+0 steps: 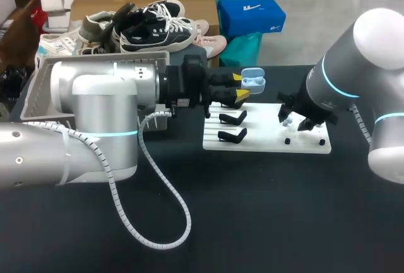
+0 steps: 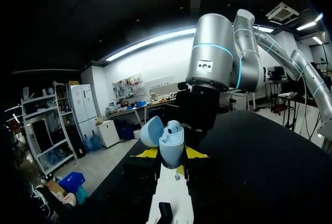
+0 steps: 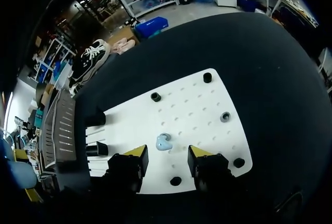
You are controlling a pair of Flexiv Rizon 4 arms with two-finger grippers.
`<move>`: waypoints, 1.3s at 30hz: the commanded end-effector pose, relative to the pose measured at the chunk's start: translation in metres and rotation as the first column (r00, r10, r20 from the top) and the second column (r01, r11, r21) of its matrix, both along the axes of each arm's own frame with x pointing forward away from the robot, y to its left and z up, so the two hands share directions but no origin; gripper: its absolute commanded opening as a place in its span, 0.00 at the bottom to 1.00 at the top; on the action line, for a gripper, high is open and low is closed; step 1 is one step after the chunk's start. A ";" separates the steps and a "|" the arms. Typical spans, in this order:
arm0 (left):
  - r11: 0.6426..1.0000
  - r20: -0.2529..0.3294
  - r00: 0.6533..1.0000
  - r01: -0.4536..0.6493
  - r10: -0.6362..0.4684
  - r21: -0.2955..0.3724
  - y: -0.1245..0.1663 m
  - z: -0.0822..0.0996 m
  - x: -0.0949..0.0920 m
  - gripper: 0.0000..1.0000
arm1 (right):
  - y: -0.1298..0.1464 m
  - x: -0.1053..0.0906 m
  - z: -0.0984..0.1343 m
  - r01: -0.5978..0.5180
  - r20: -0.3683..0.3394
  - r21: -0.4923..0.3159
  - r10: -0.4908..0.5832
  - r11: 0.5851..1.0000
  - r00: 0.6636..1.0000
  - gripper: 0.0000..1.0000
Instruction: Pick up each earbud case from the left stands, insert the matching earbuds, close the lid, and place the case in the box.
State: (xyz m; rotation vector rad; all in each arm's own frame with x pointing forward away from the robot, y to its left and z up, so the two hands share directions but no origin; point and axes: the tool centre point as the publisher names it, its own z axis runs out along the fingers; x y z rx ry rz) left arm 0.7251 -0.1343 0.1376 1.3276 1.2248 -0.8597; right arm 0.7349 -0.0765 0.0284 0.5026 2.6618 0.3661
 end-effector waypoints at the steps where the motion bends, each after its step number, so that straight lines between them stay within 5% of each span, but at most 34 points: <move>1: 1.000 0.004 1.000 -0.010 0.010 -0.003 0.000 0.000 -0.003 0.00 | 0.003 0.001 -0.005 0.022 0.003 0.007 -0.022 1.000 1.000 0.47; 39: 1.000 0.004 1.000 -0.010 0.010 -0.003 0.000 0.000 -0.003 0.00 | 0.008 0.007 -0.007 0.077 -0.031 0.008 -0.076 0.997 0.997 0.30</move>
